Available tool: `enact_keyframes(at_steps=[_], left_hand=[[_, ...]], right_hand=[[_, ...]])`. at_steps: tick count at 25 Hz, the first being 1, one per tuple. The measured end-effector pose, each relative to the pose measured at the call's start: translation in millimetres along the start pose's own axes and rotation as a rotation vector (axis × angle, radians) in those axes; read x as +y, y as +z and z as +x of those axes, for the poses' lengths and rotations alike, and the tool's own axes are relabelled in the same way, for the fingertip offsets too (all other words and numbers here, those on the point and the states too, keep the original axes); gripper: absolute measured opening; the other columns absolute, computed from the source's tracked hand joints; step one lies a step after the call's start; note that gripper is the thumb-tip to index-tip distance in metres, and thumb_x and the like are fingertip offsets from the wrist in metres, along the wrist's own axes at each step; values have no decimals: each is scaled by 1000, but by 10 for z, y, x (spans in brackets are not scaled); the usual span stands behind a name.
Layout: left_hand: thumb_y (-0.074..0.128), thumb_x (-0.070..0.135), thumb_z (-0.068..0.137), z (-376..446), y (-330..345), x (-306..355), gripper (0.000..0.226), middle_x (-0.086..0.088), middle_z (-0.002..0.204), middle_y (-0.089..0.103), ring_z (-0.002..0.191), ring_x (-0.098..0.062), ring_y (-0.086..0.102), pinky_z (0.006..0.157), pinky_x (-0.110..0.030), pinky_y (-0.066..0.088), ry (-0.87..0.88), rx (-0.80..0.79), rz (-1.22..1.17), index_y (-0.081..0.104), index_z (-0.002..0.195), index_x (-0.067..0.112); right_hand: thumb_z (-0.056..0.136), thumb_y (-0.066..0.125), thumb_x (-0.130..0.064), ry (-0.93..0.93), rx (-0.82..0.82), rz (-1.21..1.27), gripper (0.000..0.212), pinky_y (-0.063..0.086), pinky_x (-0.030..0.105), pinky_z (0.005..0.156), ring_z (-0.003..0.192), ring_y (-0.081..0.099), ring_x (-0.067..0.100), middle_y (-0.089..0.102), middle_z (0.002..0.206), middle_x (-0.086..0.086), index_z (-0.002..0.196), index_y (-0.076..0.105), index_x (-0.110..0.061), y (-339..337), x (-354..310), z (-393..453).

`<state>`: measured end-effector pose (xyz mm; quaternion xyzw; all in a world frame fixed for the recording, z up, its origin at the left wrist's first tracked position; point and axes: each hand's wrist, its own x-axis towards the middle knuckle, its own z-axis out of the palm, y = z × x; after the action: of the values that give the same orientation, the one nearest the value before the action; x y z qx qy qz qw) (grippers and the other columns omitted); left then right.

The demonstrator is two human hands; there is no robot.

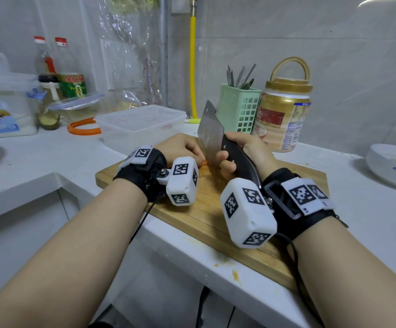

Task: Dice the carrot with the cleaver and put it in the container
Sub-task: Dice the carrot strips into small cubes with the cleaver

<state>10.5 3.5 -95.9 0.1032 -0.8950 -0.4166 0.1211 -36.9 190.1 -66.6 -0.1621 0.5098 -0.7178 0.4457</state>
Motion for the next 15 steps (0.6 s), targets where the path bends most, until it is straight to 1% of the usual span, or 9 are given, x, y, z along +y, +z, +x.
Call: enact_keyframes(at_steps=[3,5,7,10,12,15], left_hand=[[73,3,80,-2,7,-12,5,1,80,69,81,-12,62,85,-34,51,13,3,-10,74,83,7],[74,2,80,-3,5,-14,8,0,82,70,81,-11,62,84,-33,51,14,9,-16,74,88,1],[74,3,80,-9,5,-7,11,0,82,70,80,-10,62,81,-30,50,10,11,-8,74,90,0],[74,5,80,-16,5,6,11,1,80,69,79,-10,62,77,-29,50,4,5,6,74,90,1],[75,5,79,-13,7,1,10,-1,81,69,81,-13,62,81,-34,51,0,12,-2,75,89,2],[76,7,78,-11,1,-9,8,-9,88,71,84,-18,63,88,-41,53,1,9,-1,76,86,5]], right_hand=[[99,45,-27,-2,8,-15,22,33,11,34,29,40,14,41,60,7,106,40,-7,-12,-7,3],[99,44,-29,15,-1,-18,21,32,12,34,30,38,14,41,59,6,98,42,-8,-21,-13,-1],[99,44,-30,26,-10,-25,24,31,11,36,30,37,13,41,58,5,87,43,-10,-30,-18,-6],[99,43,-32,29,-13,-33,25,30,12,37,31,36,13,41,59,4,84,42,-11,-37,-23,-14],[98,43,-32,24,-14,-38,25,30,13,38,31,36,13,42,58,4,84,43,-12,-35,-23,-23],[98,43,-32,21,-15,-36,25,29,12,38,31,36,13,42,57,4,83,44,-12,-24,-26,-36]])
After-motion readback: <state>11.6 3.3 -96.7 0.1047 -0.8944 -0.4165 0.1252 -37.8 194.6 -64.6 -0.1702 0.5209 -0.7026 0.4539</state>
